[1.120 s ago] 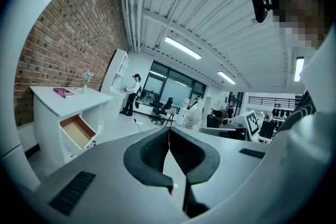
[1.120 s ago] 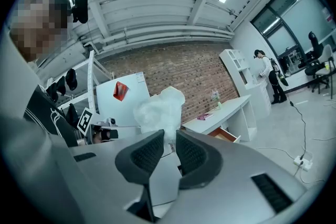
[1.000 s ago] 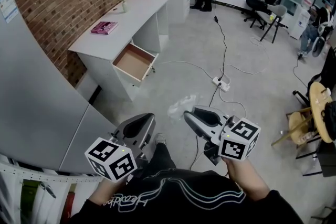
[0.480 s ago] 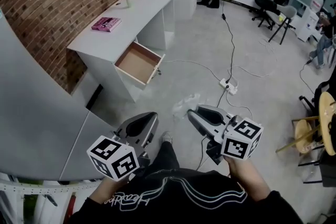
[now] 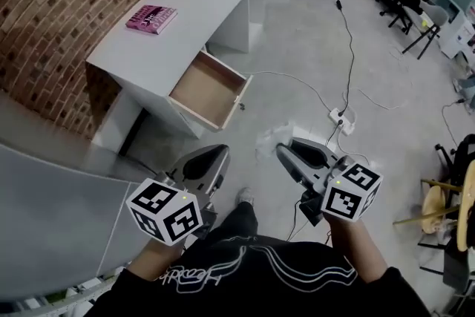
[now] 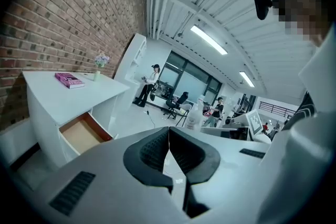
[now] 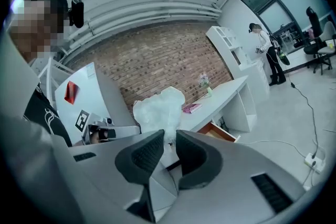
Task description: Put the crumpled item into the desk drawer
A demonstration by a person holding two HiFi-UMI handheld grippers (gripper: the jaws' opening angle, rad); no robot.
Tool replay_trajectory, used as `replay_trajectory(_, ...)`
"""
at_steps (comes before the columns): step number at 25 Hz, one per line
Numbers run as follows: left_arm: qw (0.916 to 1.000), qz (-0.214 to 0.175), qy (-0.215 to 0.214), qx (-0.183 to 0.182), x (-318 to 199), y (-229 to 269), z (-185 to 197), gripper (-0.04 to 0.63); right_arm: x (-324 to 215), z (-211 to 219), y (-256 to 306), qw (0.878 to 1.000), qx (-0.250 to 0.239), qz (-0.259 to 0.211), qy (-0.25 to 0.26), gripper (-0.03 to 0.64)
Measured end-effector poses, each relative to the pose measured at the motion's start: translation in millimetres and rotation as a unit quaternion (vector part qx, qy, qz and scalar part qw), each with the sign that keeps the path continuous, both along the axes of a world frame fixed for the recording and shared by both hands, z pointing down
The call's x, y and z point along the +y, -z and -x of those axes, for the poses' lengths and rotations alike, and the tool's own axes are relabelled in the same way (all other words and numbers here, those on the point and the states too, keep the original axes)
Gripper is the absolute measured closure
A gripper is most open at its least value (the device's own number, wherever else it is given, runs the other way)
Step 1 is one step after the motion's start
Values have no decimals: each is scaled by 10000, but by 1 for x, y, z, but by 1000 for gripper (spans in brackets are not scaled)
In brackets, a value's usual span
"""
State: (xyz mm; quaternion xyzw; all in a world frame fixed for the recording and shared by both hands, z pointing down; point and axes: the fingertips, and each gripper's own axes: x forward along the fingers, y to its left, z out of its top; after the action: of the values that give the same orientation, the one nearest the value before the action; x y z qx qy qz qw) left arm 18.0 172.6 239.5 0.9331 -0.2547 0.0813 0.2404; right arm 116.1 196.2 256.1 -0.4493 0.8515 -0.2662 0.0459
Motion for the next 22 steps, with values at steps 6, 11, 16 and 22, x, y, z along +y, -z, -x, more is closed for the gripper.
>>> replay_trajectory(6, 9996, 203, 135, -110, -110, -42, -2, 574, -112, -4, -34, 9985, 506, 188, 107, 531)
replay_trajectory(11, 9992, 346, 154, -123, -154, -62, -5, 574, -165, -4, -48, 9951, 902, 346, 200, 531)
replay_trajectory(16, 9979, 541, 326, -162, -196, -84, 3, 574, -213, 1, -62, 9929, 1005, 564, 306, 531)
replay_trajectory(22, 9960, 632, 594, -220, -229, -102, 7, 574, -258, 1, -79, 9883, 1274, 674, 502, 531)
